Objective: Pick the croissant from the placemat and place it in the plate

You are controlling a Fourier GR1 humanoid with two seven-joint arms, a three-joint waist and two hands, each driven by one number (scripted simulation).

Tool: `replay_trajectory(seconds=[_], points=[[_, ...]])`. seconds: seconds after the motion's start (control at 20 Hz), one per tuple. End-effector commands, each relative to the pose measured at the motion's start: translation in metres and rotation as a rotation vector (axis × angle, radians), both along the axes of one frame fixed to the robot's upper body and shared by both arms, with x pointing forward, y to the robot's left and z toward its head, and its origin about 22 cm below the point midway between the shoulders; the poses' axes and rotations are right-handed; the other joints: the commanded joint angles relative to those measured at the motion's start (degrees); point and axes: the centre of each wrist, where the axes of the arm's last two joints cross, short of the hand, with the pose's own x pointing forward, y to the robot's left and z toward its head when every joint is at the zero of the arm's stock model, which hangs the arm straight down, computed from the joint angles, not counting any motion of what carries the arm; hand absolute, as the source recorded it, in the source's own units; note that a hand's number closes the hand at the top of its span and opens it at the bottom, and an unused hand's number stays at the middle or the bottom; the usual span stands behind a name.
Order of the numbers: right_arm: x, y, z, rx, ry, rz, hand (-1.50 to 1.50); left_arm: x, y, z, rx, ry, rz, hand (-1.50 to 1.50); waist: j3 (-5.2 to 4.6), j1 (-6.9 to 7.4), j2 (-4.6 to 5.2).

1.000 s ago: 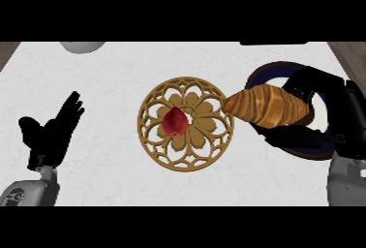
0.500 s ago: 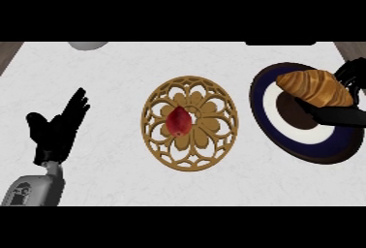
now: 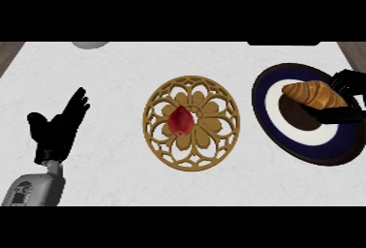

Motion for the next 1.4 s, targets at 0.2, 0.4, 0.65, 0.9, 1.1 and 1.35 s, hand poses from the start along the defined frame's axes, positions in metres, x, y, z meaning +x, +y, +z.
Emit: replay_trajectory(seconds=[0.2, 0.4, 0.65, 0.9, 1.1, 1.35], points=[[0.027, -0.041, -0.015, 0.109, 0.039, 0.154, -1.5, 0.014, -0.001, 0.005, -0.021, -0.006, -0.007, 0.0, 0.01, 0.03, 0.06], [0.02, -0.039, -0.018, 0.126, -0.135, 0.158, -1.5, 0.011, 0.014, 0.004, -0.013, 0.016, -0.005, 0.0, -0.01, -0.4, -0.1], [0.017, -0.031, 0.003, 0.393, -0.371, 0.313, -1.5, 0.018, -0.004, 0.006, -0.007, -0.008, 0.016, 0.0, -0.03, -1.92, -0.48], [0.012, -0.046, 0.03, 0.598, -0.276, 0.23, -1.5, -0.01, 0.015, -0.004, 0.008, 0.014, 0.016, 0.0, -0.09, -1.08, -0.7], [0.004, -0.071, 0.015, 0.755, -0.133, 0.283, -1.5, -0.01, 0.01, -0.013, -0.012, 0.009, 0.002, 0.0, -0.07, -0.95, -0.41], [-0.01, -0.087, 0.001, 0.8, -0.114, 0.303, -1.5, 0.001, 0.002, -0.014, -0.019, 0.007, 0.005, 0.0, -0.04, -0.69, -0.21]])
